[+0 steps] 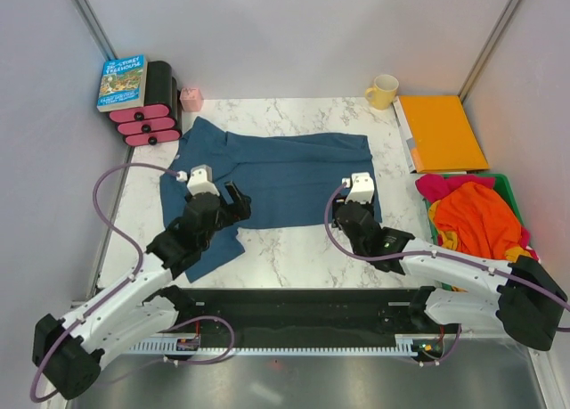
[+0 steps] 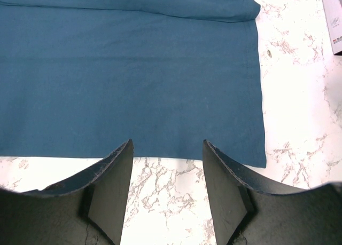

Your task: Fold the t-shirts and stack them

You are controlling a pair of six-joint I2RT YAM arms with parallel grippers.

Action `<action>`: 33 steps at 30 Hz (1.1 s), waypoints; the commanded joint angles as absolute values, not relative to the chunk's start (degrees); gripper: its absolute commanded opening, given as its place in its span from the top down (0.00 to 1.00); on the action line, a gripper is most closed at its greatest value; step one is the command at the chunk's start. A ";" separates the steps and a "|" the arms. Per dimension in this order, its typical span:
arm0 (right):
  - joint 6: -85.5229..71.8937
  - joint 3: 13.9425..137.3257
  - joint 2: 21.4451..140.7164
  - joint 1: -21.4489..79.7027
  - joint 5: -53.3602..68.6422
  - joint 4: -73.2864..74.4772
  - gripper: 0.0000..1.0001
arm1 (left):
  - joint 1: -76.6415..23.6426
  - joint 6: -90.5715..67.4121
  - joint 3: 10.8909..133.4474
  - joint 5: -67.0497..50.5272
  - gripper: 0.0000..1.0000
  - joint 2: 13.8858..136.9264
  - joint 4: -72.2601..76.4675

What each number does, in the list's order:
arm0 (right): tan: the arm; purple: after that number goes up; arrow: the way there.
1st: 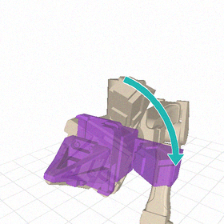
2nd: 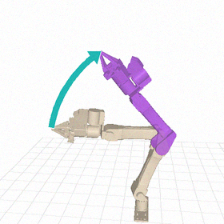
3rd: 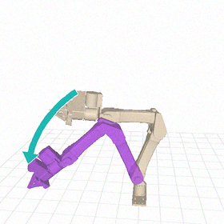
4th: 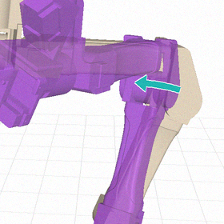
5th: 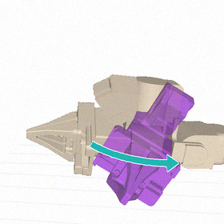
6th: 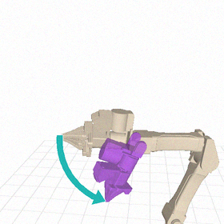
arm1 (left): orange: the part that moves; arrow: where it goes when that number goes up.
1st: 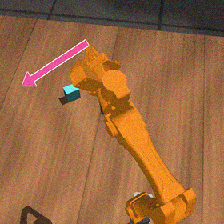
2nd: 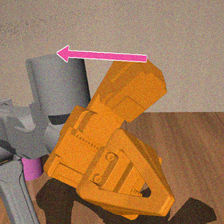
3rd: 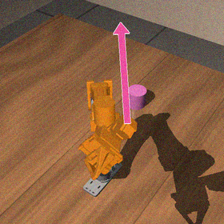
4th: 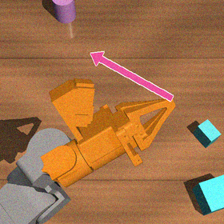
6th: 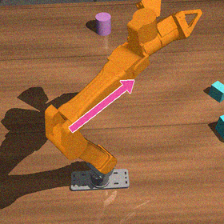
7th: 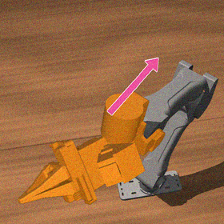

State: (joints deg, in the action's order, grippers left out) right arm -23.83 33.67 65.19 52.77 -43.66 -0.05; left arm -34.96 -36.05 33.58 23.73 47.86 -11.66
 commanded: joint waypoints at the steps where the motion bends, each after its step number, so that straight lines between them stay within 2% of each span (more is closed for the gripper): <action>1: -24.70 34.36 65.47 53.00 -44.74 -1.41 0.38 | -41.12 -57.00 29.72 30.35 0.09 41.85 -21.94; 2: -24.87 34.45 65.91 53.00 -44.82 -1.41 0.38 | -42.00 -60.35 26.57 32.67 0.01 38.01 -25.10; 4: -24.87 34.72 66.80 53.09 -45.00 -1.23 0.38 | -42.01 -66.17 24.44 34.45 0.00 33.86 -26.28; 8: -24.70 34.80 66.97 53.00 -45.70 -1.23 0.38 | -42.01 -64.17 22.86 30.59 0.00 23.84 -24.45; 13: -24.35 34.98 67.41 53.00 -45.88 -1.41 0.38 | -42.01 -65.91 20.38 29.61 0.00 20.56 -18.19; 15: -24.52 34.89 67.50 53.00 -45.79 -1.14 0.38 | -42.01 -69.50 23.71 35.03 0.00 25.89 -26.65; 17: -24.78 34.80 67.33 53.09 -45.70 -1.05 0.38 | -42.01 -68.31 32.05 39.00 0.00 33.71 -34.59; 18: -25.05 34.72 67.24 53.09 -45.70 -0.88 0.38 | -42.01 -68.47 35.73 42.76 0.00 44.10 -45.42; 19: -25.05 34.72 67.15 53.00 -45.62 -0.88 0.38 | -42.01 -68.81 42.99 44.28 0.00 49.60 -50.14; 23: -25.57 34.45 66.27 53.09 -46.05 -1.05 0.38 | -42.01 -68.99 58.43 50.17 0.00 72.74 -68.79; 27: -26.72 32.96 65.83 53.17 -45.00 -2.10 0.38 | -40.61 -66.97 62.14 48.54 0.00 79.19 -68.12; 33: -28.04 29.97 64.78 53.09 -41.14 -4.75 0.38 | -30.25 -65.39 53.01 37.11 0.02 74.36 -57.49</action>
